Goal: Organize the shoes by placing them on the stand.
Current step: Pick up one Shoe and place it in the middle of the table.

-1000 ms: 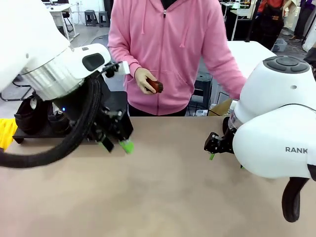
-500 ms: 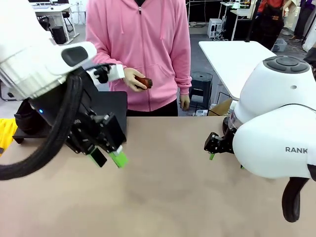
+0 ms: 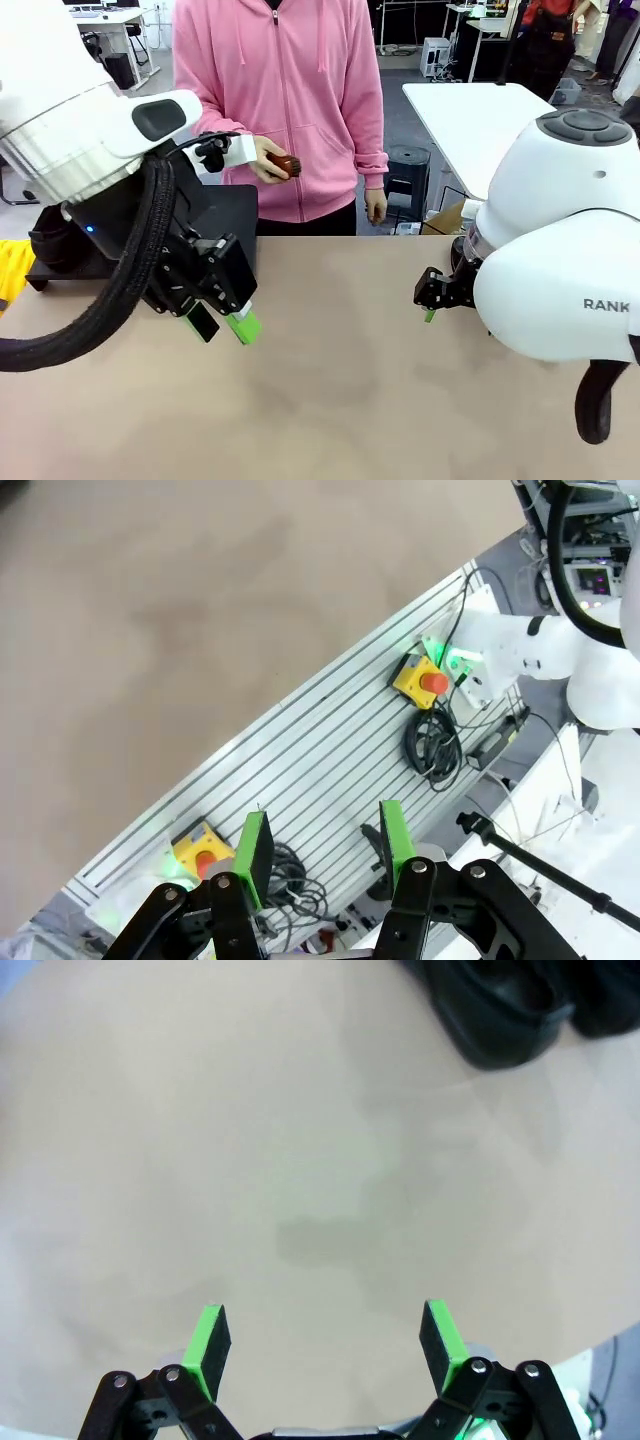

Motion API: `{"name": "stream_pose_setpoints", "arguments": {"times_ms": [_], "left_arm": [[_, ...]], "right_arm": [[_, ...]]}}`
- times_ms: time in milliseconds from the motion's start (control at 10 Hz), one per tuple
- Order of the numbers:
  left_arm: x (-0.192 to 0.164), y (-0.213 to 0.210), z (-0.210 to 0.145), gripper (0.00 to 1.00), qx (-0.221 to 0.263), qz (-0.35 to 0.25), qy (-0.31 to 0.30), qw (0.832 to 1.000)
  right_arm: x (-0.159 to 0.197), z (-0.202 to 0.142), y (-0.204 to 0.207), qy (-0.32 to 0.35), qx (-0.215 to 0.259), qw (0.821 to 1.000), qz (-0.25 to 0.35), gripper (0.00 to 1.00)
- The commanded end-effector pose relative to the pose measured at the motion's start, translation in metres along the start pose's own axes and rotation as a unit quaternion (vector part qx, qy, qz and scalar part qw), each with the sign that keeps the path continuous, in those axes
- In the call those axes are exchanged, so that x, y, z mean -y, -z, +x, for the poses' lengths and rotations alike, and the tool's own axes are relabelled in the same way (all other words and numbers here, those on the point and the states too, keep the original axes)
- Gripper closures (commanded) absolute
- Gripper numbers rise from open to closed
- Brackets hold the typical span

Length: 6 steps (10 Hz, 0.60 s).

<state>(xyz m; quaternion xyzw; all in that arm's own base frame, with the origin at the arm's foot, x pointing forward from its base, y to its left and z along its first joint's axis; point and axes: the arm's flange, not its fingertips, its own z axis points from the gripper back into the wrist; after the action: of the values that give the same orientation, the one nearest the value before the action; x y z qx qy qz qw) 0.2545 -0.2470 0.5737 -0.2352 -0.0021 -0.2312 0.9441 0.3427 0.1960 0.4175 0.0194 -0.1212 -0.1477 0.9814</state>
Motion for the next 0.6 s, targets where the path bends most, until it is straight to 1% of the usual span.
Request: {"name": "stream_pose_setpoints", "arguments": {"times_ms": [0, 100, 200, 300, 400, 500], "left_arm": [[-0.001, -0.003, -0.002, 0.43, -0.001, -0.009, -0.005, 1.000], [-0.001, -0.003, -0.002, 0.43, -0.001, -0.009, -0.005, 1.000], [-0.001, -0.003, -0.002, 0.43, -0.001, -0.009, -0.005, 1.000], [-0.001, -0.003, -0.002, 0.43, -0.001, -0.009, -0.005, 1.000], [-0.001, -0.003, -0.002, 0.43, -0.001, -0.009, -0.005, 1.000], [-0.001, -0.003, -0.002, 0.43, -0.001, -0.009, -0.005, 1.000]], "right_arm": [[0.014, -0.003, -0.010, -0.048, -0.004, 0.999, 0.019, 0.00], [0.017, -0.003, -0.012, -0.055, -0.008, 0.998, 0.026, 0.00], [0.023, 0.000, -0.013, -0.074, 0.003, 0.997, 0.011, 0.00], [0.030, 0.008, -0.013, -0.113, 0.007, 0.994, -0.003, 0.00], [0.039, 0.018, -0.014, -0.162, 0.008, 0.987, -0.004, 0.00], [0.048, 0.027, -0.015, -0.217, 0.008, 0.976, 0.009, 0.00]]}}
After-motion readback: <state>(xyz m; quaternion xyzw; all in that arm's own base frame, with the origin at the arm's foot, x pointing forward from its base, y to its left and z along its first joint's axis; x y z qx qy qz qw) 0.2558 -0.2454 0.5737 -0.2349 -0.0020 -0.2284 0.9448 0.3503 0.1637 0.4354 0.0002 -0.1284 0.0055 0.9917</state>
